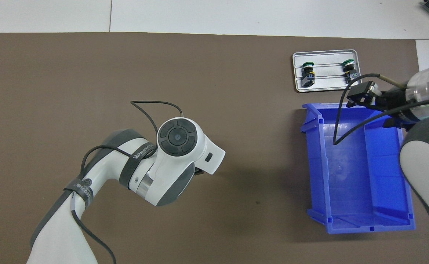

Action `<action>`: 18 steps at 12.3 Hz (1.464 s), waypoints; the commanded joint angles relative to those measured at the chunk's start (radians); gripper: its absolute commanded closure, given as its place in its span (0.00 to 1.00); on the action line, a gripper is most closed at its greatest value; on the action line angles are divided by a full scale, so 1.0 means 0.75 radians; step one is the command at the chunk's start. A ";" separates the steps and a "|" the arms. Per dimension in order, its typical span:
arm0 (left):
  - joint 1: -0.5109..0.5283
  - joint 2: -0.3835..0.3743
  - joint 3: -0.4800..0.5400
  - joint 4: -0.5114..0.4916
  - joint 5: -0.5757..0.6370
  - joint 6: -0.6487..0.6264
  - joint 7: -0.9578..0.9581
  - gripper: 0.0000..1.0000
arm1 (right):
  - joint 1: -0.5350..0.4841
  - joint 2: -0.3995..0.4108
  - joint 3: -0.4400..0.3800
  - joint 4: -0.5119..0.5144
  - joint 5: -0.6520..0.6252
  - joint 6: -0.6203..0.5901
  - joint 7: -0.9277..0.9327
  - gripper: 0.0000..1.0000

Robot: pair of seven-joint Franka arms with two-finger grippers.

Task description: Place and press button with both arms

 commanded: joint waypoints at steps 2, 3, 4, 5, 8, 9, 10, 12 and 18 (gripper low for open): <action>-0.021 -0.042 0.022 -0.088 0.011 0.096 0.024 0.00 | -0.051 0.028 0.004 0.104 0.013 -0.096 -0.358 0.00; -0.019 -0.042 0.022 -0.090 0.013 0.108 0.024 0.00 | -0.057 0.028 0.004 0.106 0.005 -0.097 -0.436 0.00; -0.018 -0.042 0.022 -0.092 0.011 0.110 0.020 0.00 | -0.059 0.034 0.002 0.106 0.019 -0.095 -0.461 0.00; -0.014 -0.040 0.026 -0.092 0.011 0.116 0.018 0.00 | -0.063 0.034 0.002 0.106 0.007 -0.105 -0.465 0.00; -0.006 -0.036 0.030 -0.111 0.013 0.131 0.020 0.00 | -0.053 0.032 0.002 0.092 0.003 -0.111 -0.565 0.00; -0.010 -0.028 0.030 -0.119 0.013 0.131 0.020 0.01 | -0.049 0.026 0.002 0.080 -0.009 -0.107 -0.558 0.00; -0.014 -0.018 0.030 -0.131 0.013 0.135 0.020 0.01 | -0.035 0.020 0.002 0.061 -0.040 -0.095 -0.553 0.00; -0.021 -0.009 0.028 -0.158 0.013 0.151 0.020 0.02 | -0.033 0.013 0.006 0.045 -0.069 -0.084 -0.549 0.00; -0.031 0.011 0.026 -0.201 0.015 0.249 0.012 0.08 | -0.037 -0.017 0.010 -0.012 -0.034 -0.088 -0.451 0.00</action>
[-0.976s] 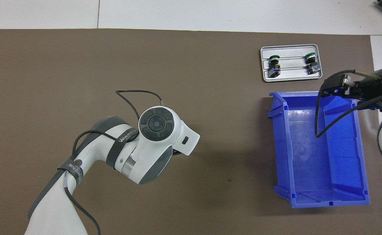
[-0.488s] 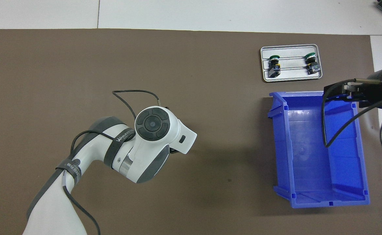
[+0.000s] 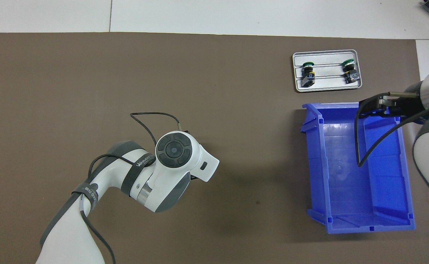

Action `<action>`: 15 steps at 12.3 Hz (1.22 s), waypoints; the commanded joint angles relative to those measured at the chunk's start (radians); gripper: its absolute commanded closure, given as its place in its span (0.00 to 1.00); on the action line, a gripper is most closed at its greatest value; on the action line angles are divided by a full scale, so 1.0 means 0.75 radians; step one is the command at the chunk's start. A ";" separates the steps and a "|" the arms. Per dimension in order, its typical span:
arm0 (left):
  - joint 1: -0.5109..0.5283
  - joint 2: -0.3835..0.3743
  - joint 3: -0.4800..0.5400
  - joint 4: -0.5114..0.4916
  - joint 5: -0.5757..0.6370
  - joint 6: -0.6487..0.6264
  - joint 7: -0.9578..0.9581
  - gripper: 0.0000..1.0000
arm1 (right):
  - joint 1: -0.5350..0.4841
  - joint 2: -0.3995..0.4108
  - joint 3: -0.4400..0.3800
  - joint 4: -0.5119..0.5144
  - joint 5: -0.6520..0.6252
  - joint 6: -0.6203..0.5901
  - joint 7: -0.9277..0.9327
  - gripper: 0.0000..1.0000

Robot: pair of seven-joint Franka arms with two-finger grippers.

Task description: Place and press button with both arms

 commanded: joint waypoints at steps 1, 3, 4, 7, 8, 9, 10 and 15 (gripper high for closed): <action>-0.019 0.002 0.017 -0.025 0.014 0.060 0.004 0.08 | -0.007 -0.041 0.006 -0.051 0.017 0.010 0.025 0.00; -0.019 0.010 0.017 -0.027 0.014 0.077 0.002 0.08 | -0.011 -0.047 0.006 -0.065 0.027 0.014 0.025 0.00; -0.019 0.021 0.017 -0.025 0.014 0.093 0.000 0.08 | -0.017 -0.047 0.006 -0.065 0.045 0.014 0.025 0.00; -0.019 0.057 0.017 -0.027 0.012 0.161 -0.020 0.08 | -0.021 -0.055 0.004 -0.085 0.070 0.028 0.023 0.00; -0.019 0.064 0.017 -0.027 0.014 0.173 -0.021 0.08 | -0.021 -0.063 0.004 -0.097 0.070 0.040 0.021 0.00; -0.019 0.072 0.017 -0.027 0.014 0.173 -0.021 0.08 | -0.021 -0.063 0.004 -0.100 0.070 0.042 0.019 0.00; -0.019 0.072 0.017 -0.035 0.014 0.173 -0.021 0.08 | -0.021 -0.061 0.004 -0.098 0.070 0.049 0.017 0.00; -0.017 0.072 0.019 -0.044 0.014 0.161 -0.019 0.26 | -0.019 -0.082 0.004 -0.098 0.070 0.071 0.021 0.00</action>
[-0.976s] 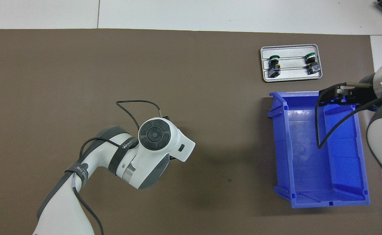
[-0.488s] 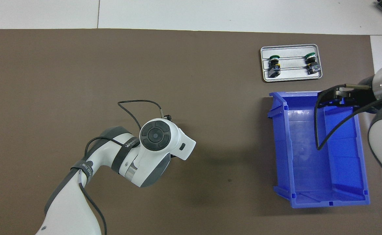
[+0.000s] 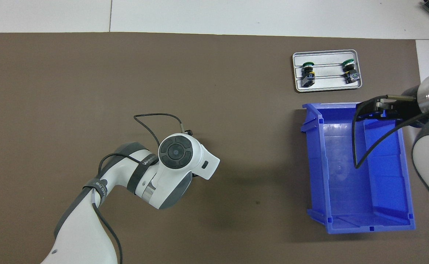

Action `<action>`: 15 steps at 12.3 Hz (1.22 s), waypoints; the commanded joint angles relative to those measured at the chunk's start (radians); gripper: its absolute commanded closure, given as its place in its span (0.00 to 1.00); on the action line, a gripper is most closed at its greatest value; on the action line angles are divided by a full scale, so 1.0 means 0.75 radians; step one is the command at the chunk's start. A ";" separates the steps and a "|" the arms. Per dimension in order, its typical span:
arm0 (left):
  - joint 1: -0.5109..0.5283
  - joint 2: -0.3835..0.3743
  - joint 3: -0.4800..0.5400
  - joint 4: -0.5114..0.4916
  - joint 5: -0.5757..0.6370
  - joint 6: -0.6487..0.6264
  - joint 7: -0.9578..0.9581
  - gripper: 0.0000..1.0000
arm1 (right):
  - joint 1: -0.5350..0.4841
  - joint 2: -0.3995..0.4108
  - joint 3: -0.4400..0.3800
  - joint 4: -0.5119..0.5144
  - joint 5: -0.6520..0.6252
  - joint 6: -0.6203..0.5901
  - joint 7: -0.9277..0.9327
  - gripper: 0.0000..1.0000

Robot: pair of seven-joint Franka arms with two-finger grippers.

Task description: Place and press button with both arms

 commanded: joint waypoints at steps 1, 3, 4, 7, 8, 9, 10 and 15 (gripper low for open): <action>-0.017 -0.011 0.019 -0.031 0.014 0.026 -0.015 0.33 | -0.013 -0.047 0.006 -0.049 0.031 0.036 0.011 0.00; -0.017 -0.011 0.021 -0.029 0.014 0.020 -0.015 0.42 | -0.015 -0.045 0.006 -0.045 0.031 0.036 0.003 0.00; -0.017 -0.011 0.021 -0.023 0.014 0.020 -0.015 0.46 | -0.015 -0.045 0.004 -0.041 0.031 0.036 0.005 0.00; -0.015 -0.009 0.023 -0.004 0.016 0.014 -0.015 0.50 | -0.019 -0.045 0.004 -0.041 0.031 0.028 0.009 0.00; -0.011 -0.009 0.023 0.010 0.016 0.010 -0.015 0.50 | -0.017 -0.045 0.002 -0.041 0.031 0.024 0.009 0.00; -0.011 -0.009 0.023 0.016 0.016 0.001 -0.015 0.51 | -0.017 -0.045 0.004 -0.041 0.031 0.016 0.009 0.00; -0.011 -0.007 0.023 0.026 0.016 -0.011 -0.015 0.55 | -0.015 -0.045 0.004 -0.041 0.031 0.014 0.009 0.00; -0.007 -0.009 0.025 0.065 0.016 -0.095 -0.015 0.80 | -0.011 -0.047 0.004 -0.041 0.031 0.012 0.009 0.00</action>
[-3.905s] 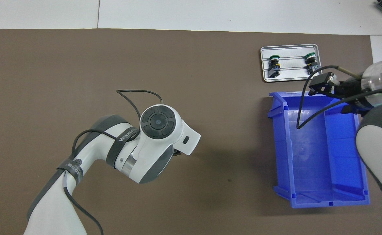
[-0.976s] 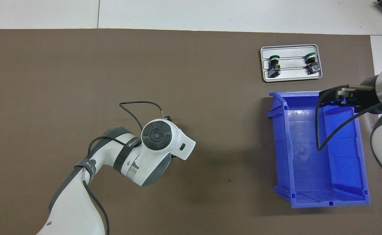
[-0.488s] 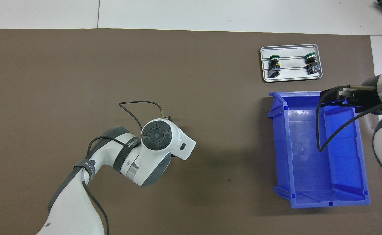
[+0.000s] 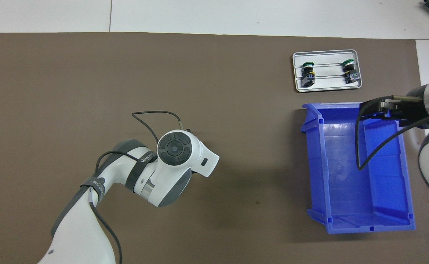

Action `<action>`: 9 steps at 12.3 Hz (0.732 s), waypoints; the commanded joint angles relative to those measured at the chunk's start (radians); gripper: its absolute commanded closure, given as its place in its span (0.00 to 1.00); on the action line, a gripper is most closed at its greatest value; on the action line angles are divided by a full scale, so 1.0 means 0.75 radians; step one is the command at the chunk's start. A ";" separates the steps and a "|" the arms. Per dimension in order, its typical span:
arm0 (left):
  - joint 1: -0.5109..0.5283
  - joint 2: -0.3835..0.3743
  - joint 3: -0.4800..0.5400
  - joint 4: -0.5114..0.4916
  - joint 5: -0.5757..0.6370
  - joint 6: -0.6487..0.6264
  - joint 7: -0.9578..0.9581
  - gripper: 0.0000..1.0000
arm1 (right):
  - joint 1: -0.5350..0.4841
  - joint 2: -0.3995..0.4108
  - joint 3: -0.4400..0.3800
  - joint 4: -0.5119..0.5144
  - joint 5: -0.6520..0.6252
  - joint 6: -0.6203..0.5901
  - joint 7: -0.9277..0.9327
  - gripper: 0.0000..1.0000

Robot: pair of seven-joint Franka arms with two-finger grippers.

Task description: Place and press button with both arms

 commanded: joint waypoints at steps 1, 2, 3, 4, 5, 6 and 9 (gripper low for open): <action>-0.005 0.000 0.011 0.036 0.016 -0.054 -0.014 0.83 | -0.010 -0.033 0.006 -0.037 0.030 0.009 0.009 0.00; 0.001 0.000 0.009 0.040 0.016 -0.060 -0.014 0.86 | -0.012 -0.033 0.006 -0.037 0.030 0.009 0.009 0.00; 0.003 -0.002 0.009 0.044 0.016 -0.066 -0.014 0.88 | -0.014 -0.033 0.006 -0.037 0.030 0.009 0.009 0.00; 0.005 -0.002 0.009 0.050 0.014 -0.066 -0.016 0.90 | -0.012 -0.033 0.006 -0.037 0.030 0.009 0.009 0.00; 0.007 -0.002 0.009 0.063 0.014 -0.066 -0.016 0.91 | -0.012 -0.033 0.006 -0.037 0.030 0.009 0.009 0.00; 0.010 -0.002 0.013 0.075 0.008 -0.077 -0.018 0.93 | -0.008 -0.033 0.006 -0.037 0.030 0.009 0.009 0.00; 0.071 -0.014 0.009 0.118 -0.007 -0.142 -0.018 0.97 | 0.000 -0.033 0.008 -0.037 0.030 0.001 0.009 0.00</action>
